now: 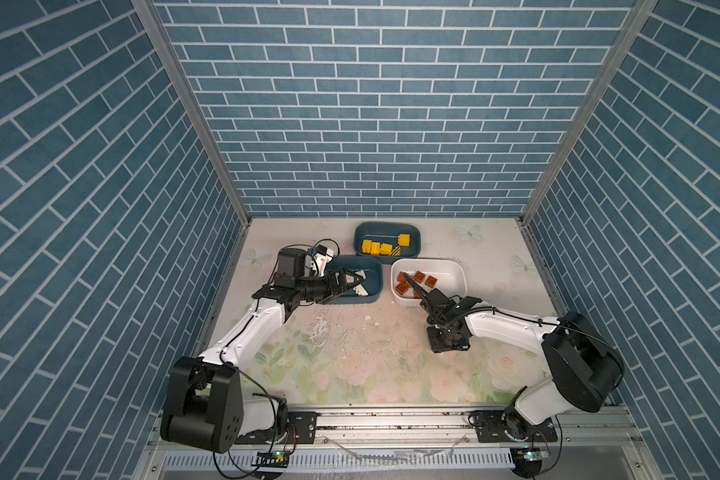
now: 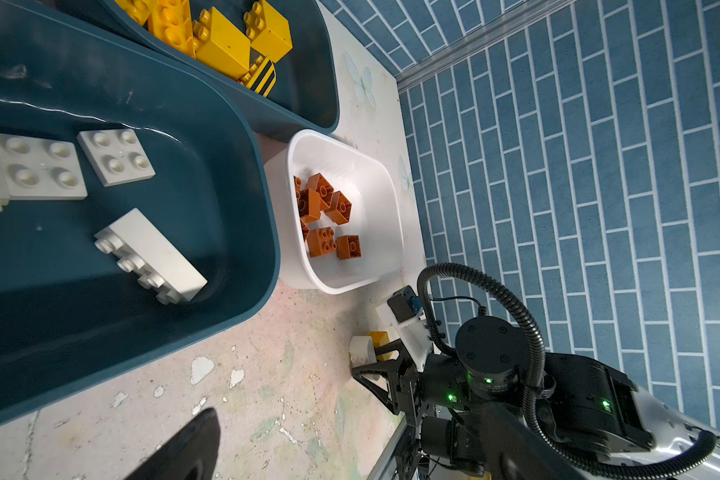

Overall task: Sort the legos into containers by color
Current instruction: 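Return the right gripper to the pile and grasp the white curved brick, then carry the white curved brick with the right gripper into the nearer teal tub, release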

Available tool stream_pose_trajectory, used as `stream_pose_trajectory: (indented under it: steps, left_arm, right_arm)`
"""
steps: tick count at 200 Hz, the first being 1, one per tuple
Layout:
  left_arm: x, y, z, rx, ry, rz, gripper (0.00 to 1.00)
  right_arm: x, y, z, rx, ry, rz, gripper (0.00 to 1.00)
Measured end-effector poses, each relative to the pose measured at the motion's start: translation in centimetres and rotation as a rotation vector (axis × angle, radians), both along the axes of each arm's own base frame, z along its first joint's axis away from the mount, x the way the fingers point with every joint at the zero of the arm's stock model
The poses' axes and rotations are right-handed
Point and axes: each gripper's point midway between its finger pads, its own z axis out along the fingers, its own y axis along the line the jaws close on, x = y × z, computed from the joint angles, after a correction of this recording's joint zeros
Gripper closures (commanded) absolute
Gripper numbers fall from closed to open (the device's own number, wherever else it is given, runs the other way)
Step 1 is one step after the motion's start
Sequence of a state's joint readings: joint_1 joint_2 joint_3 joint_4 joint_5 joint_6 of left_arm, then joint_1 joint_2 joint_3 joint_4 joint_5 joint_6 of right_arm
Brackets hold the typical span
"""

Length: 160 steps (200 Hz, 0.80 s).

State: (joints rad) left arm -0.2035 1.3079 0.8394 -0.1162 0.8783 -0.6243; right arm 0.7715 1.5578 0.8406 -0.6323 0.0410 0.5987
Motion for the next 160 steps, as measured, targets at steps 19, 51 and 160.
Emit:
stream_pose_trajectory:
  steps: [19, 51, 160]
  left_arm:
    - [-0.1, 0.0, 0.1, 0.0, -0.003, 0.001, 0.0]
    - [-0.1, 0.0, 0.1, 0.0, -0.004, 0.002, 0.0]
    - [-0.5, 0.1, -0.3, 0.014, 0.017, -0.007, 0.01]
  right_arm:
    - [0.5, 0.2, 0.0, -0.004, -0.014, -0.003, 0.68]
    - [1.2, 0.5, 0.3, 0.0, -0.039, -0.011, 0.78]
    - [5.7, 6.9, 10.7, 0.288, -0.23, 0.037, 0.86]
